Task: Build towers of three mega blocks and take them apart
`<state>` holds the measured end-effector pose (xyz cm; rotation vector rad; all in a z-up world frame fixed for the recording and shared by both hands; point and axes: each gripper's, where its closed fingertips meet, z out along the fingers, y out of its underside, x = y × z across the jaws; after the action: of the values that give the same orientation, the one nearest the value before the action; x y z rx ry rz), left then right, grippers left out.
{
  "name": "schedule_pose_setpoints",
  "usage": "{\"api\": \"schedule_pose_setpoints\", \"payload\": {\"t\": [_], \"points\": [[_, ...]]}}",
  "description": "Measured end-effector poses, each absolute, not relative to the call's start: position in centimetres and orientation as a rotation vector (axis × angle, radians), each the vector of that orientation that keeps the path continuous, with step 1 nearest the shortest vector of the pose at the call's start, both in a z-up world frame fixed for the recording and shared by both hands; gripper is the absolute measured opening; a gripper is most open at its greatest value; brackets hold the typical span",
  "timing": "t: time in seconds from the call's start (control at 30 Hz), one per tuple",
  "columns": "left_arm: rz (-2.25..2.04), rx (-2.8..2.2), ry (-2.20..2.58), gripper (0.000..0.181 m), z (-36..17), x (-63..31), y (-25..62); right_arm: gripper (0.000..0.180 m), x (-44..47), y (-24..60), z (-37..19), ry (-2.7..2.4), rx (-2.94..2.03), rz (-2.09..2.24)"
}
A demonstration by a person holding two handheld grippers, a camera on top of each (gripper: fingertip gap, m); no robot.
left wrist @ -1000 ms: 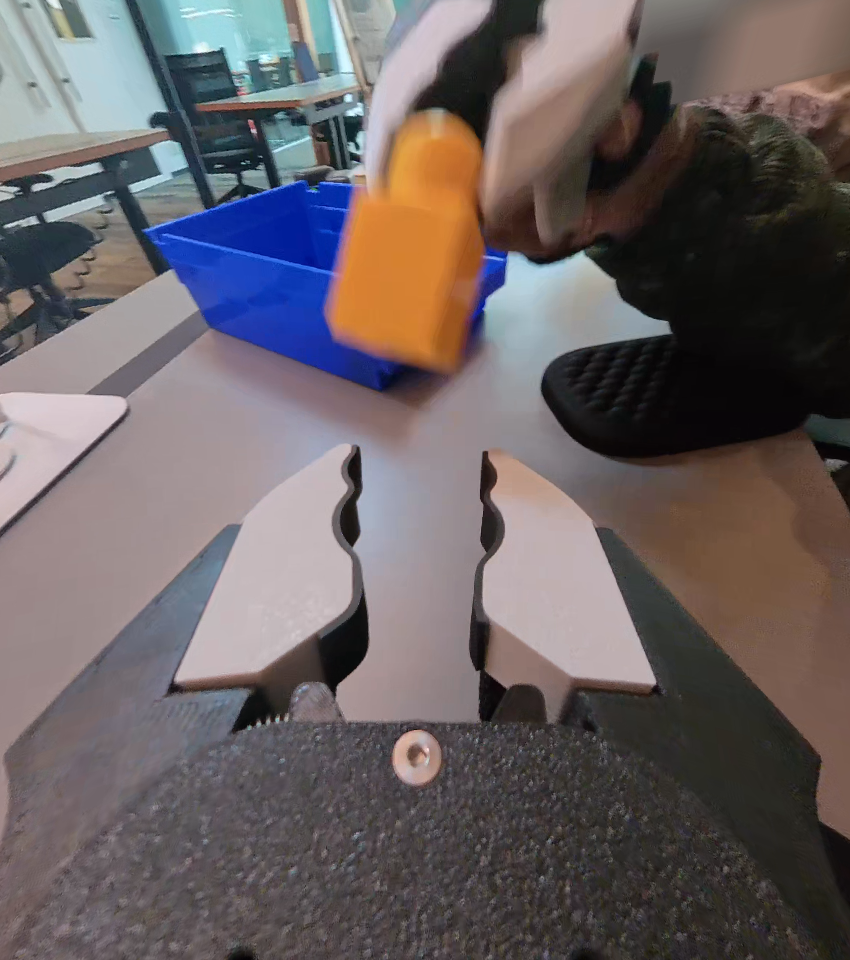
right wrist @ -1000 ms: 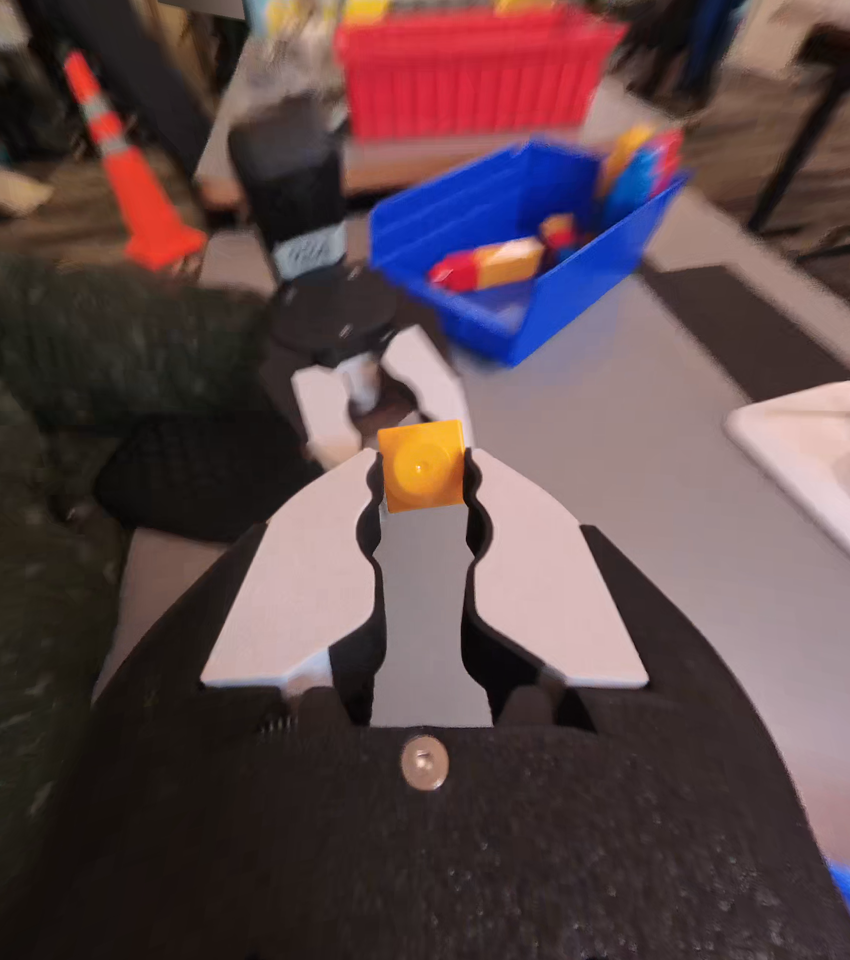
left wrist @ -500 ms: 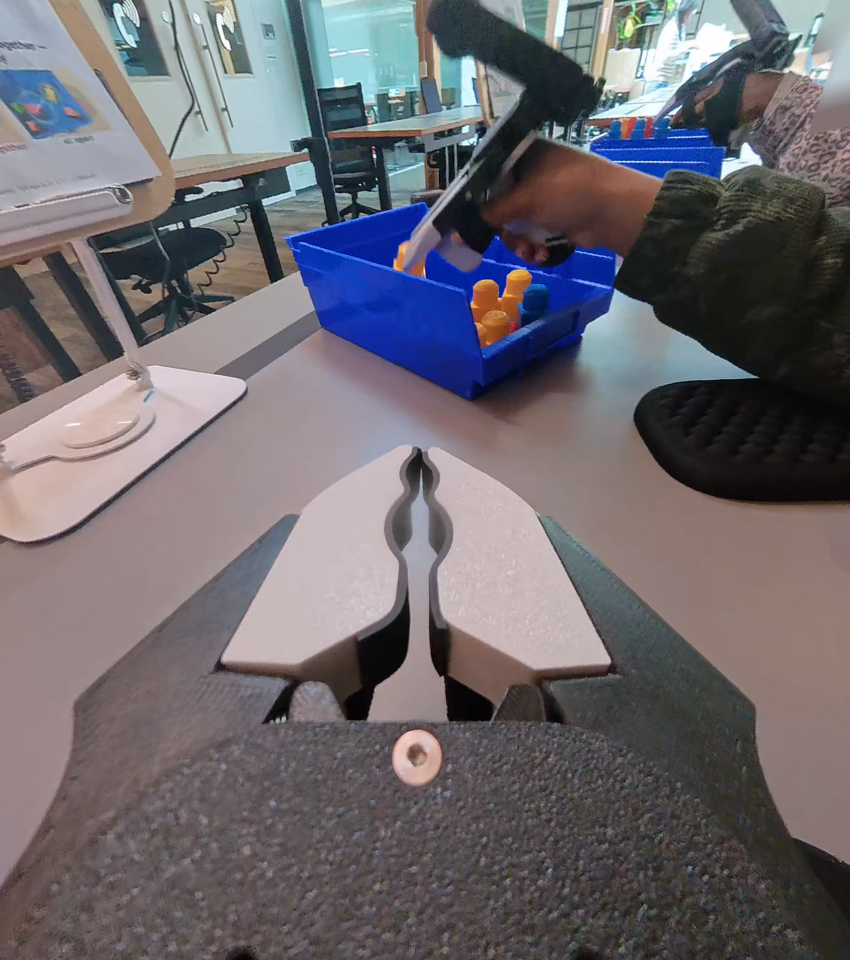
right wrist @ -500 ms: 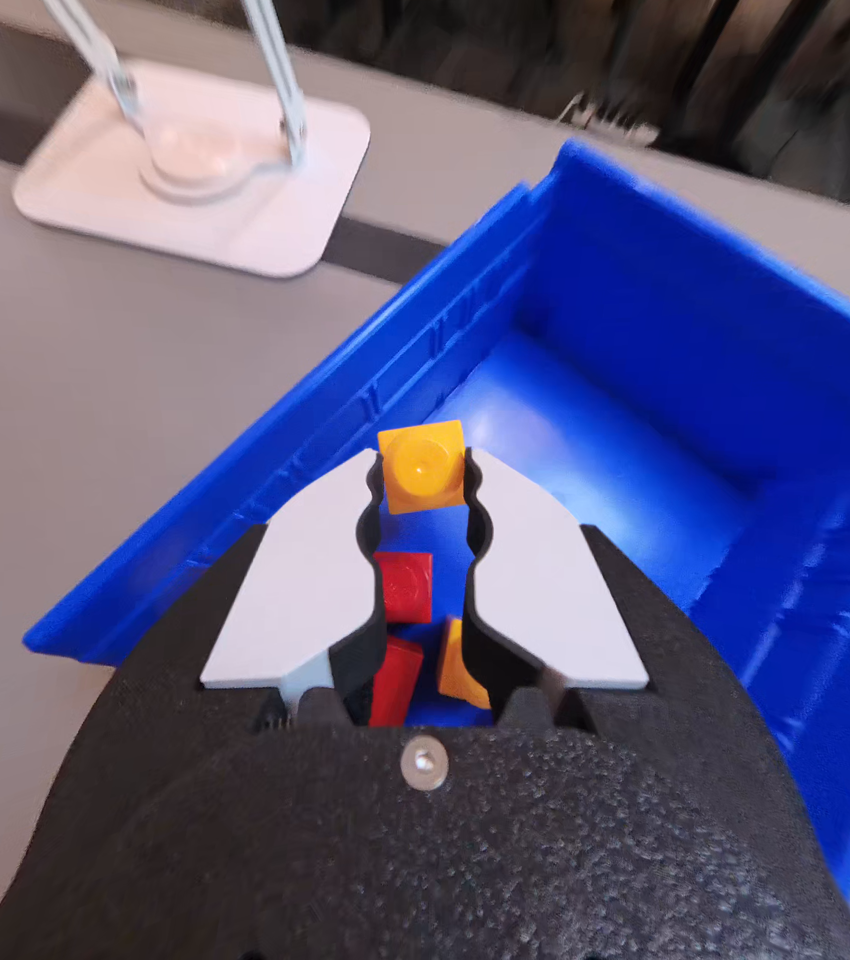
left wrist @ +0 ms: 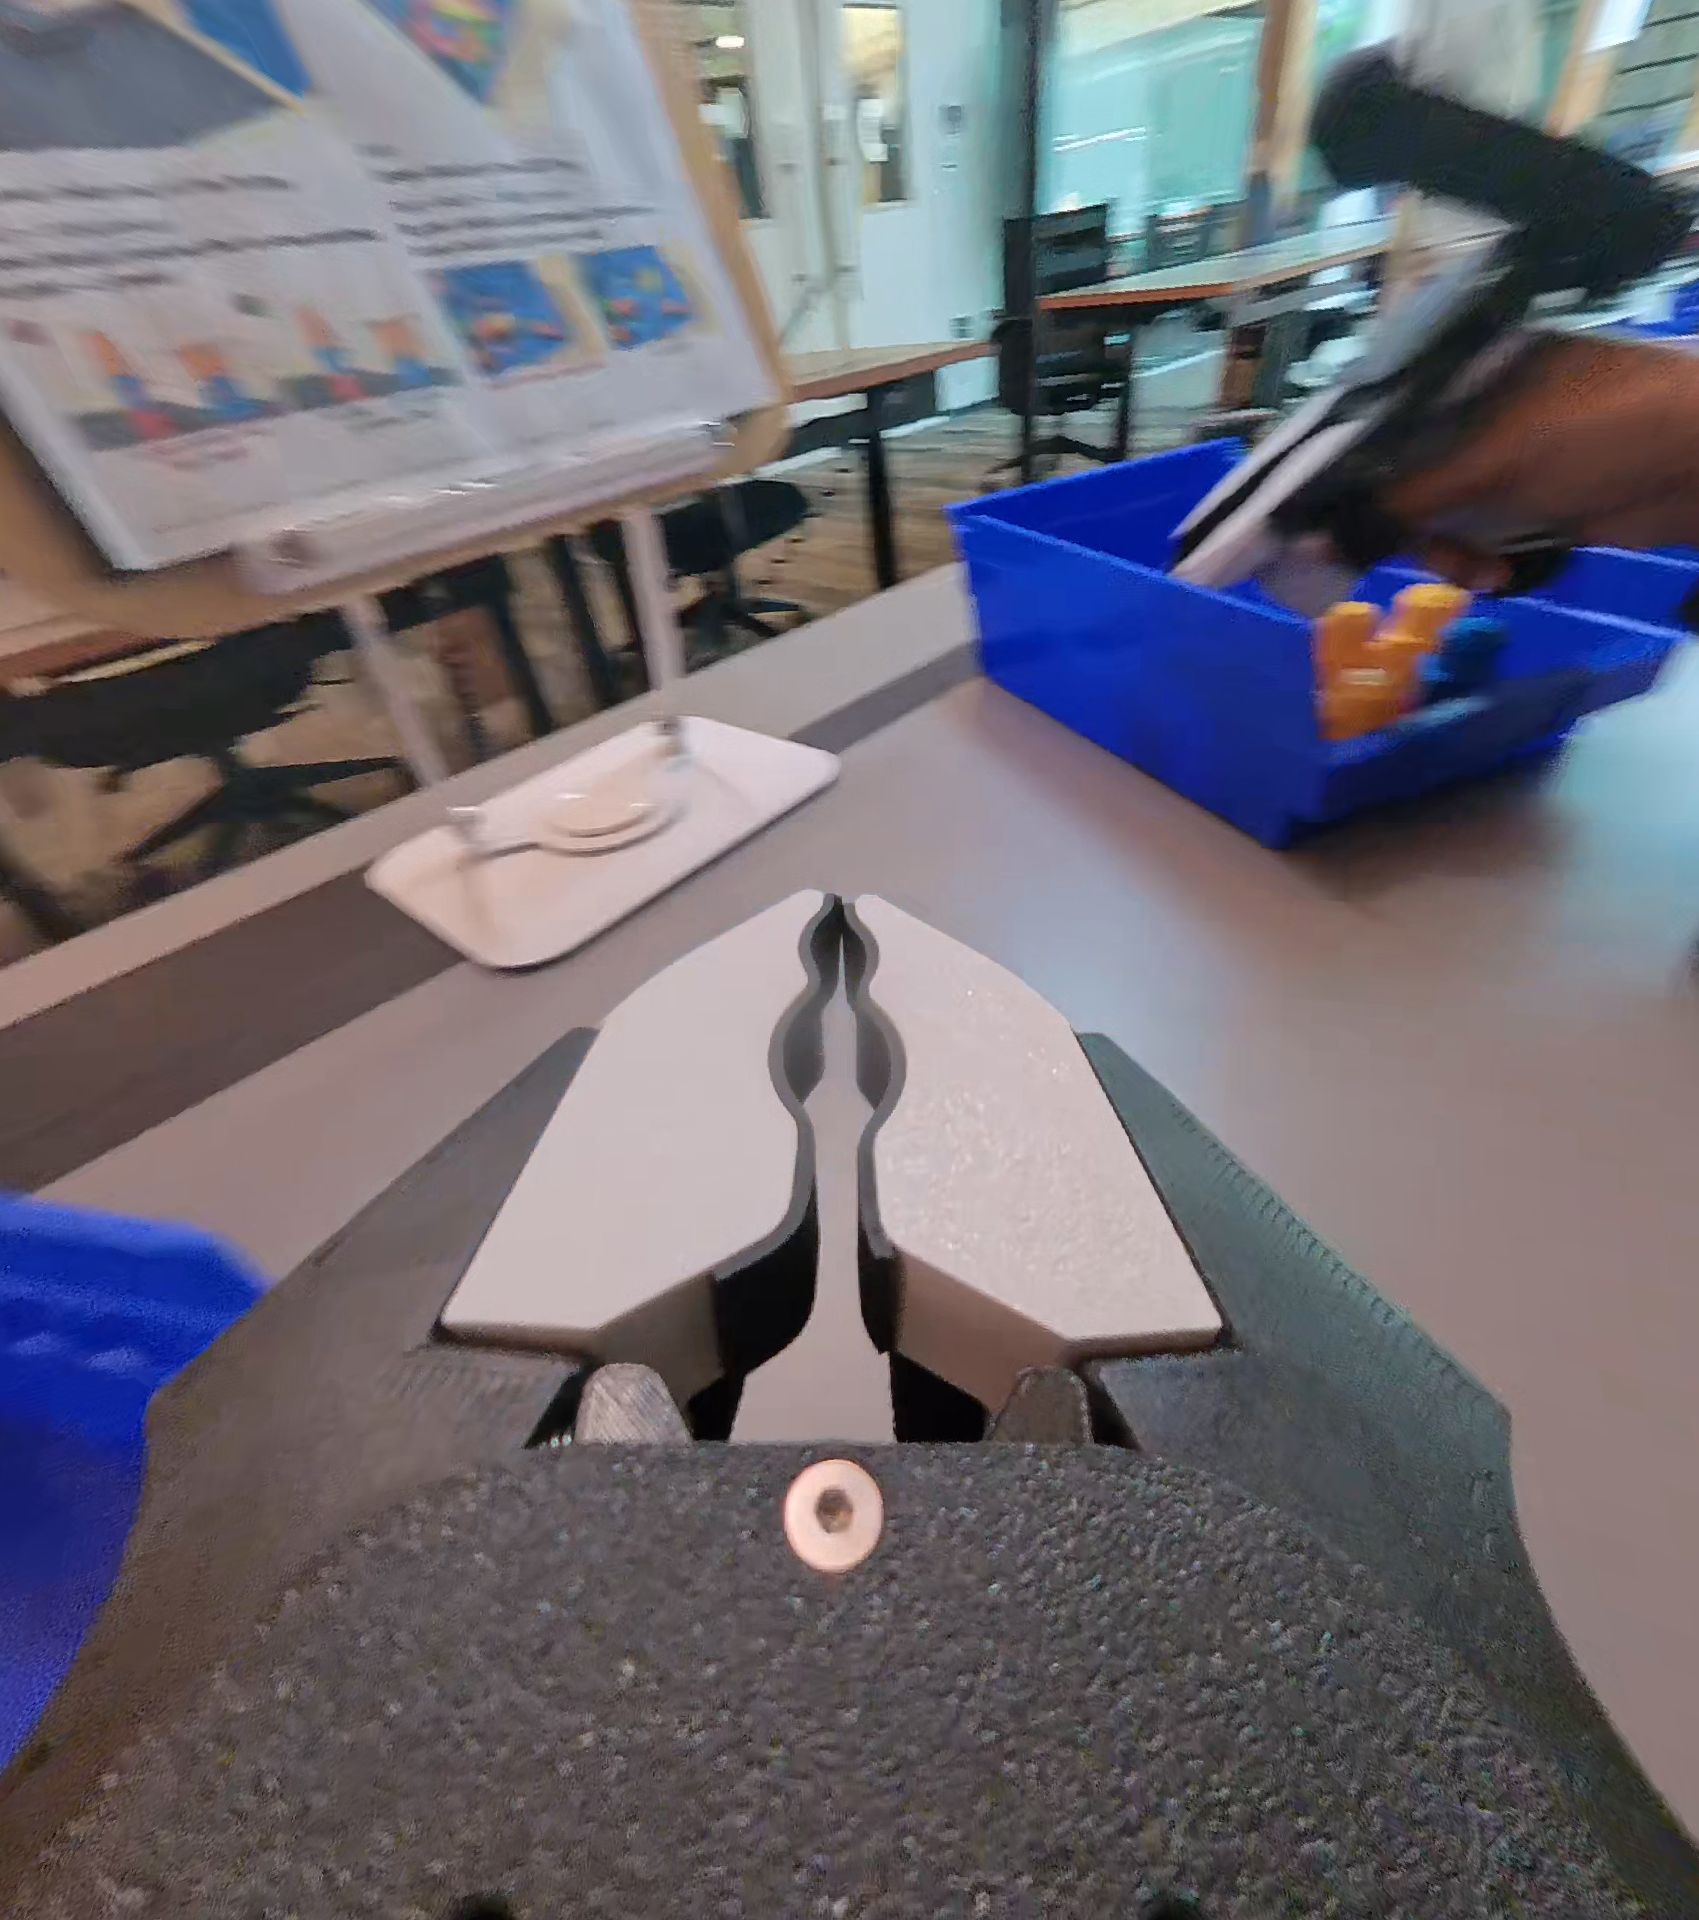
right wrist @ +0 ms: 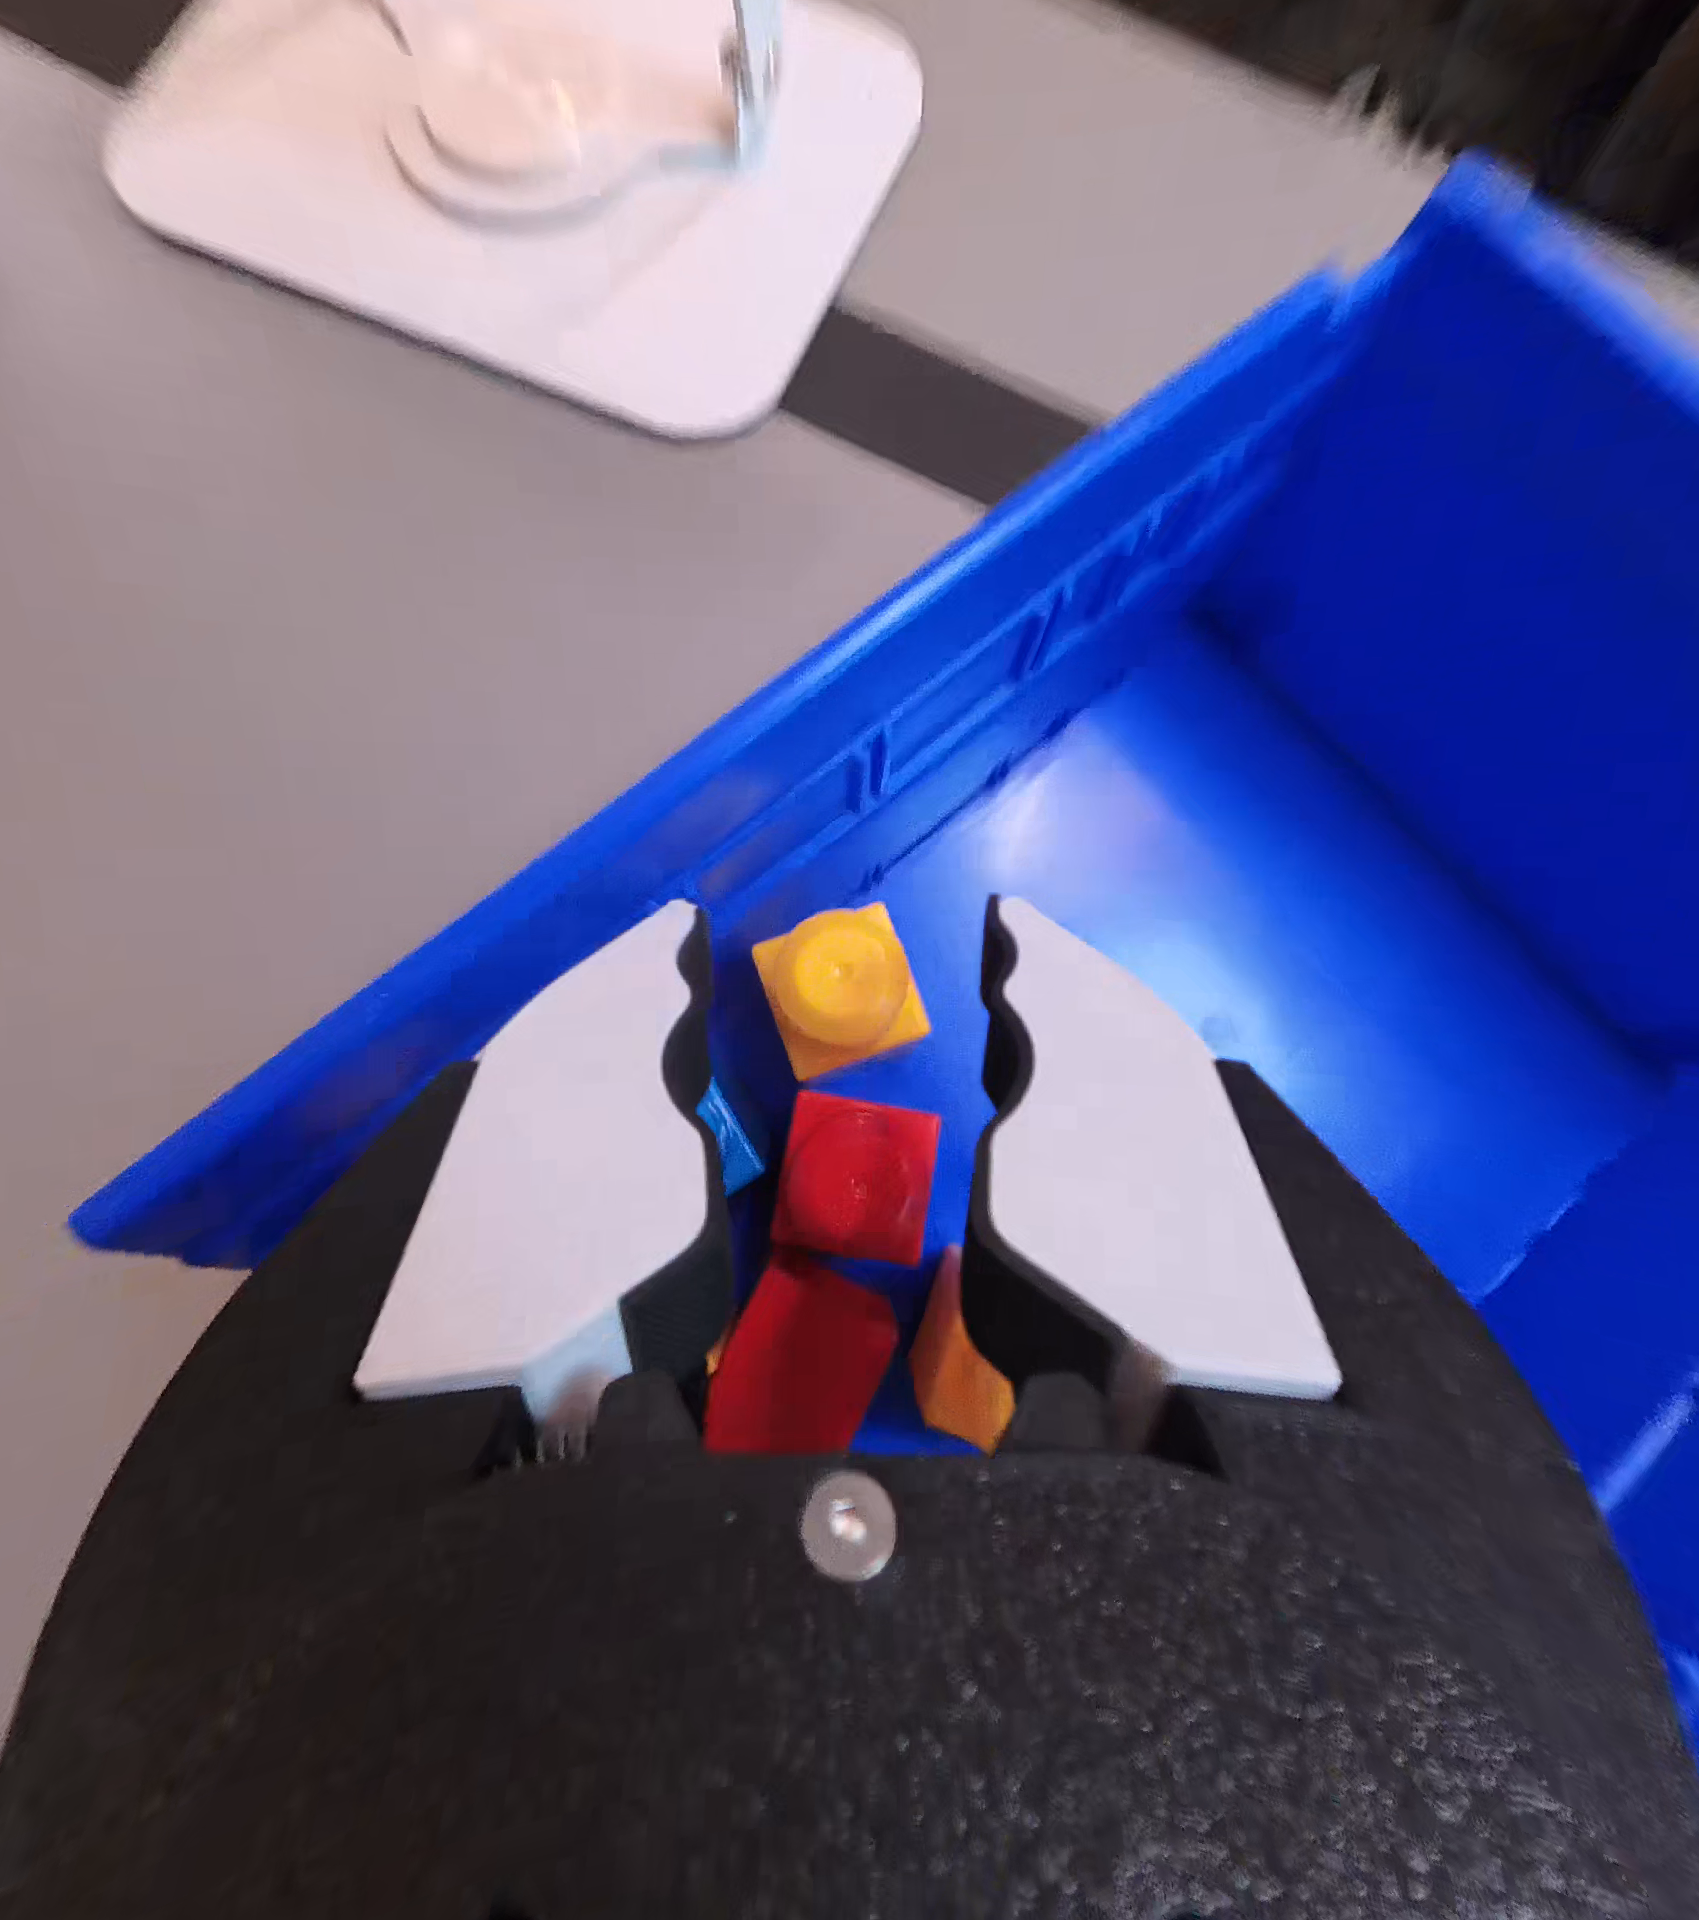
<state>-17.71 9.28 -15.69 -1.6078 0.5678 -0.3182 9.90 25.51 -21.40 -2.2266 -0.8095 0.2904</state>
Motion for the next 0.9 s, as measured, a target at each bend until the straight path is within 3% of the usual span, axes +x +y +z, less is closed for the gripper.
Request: {"api": "schedule_pose_setpoints", "payload": {"t": [0.1,0.33,0.67,0.77,0.9], "points": [[-0.107,-1.649,0.443,0.001,-14.4,-23.3,10.9,0.055,9.8,24.6,-16.8,-0.786,-1.982,0.304],[0.243,-2.140,0.284,0.030,-16.1,-39.5,12.6,0.052,8.5,18.6,-9.8,-0.771,-1.682,0.440],[0.271,-2.994,0.303,0.055,-26.5,-48.5,10.2,0.049,4.0,15.3,-11.6,-0.928,-1.650,0.508],[0.312,-3.097,0.286,0.041,-27.5,-49.2,9.7,0.049,3.0,14.8,-12.4,-0.982,-1.652,0.495],[0.411,-3.159,0.409,0.041,-28.3,-49.1,9.2,0.048,1.7,14.0,-13.2,-1.047,-1.649,0.492]]}}
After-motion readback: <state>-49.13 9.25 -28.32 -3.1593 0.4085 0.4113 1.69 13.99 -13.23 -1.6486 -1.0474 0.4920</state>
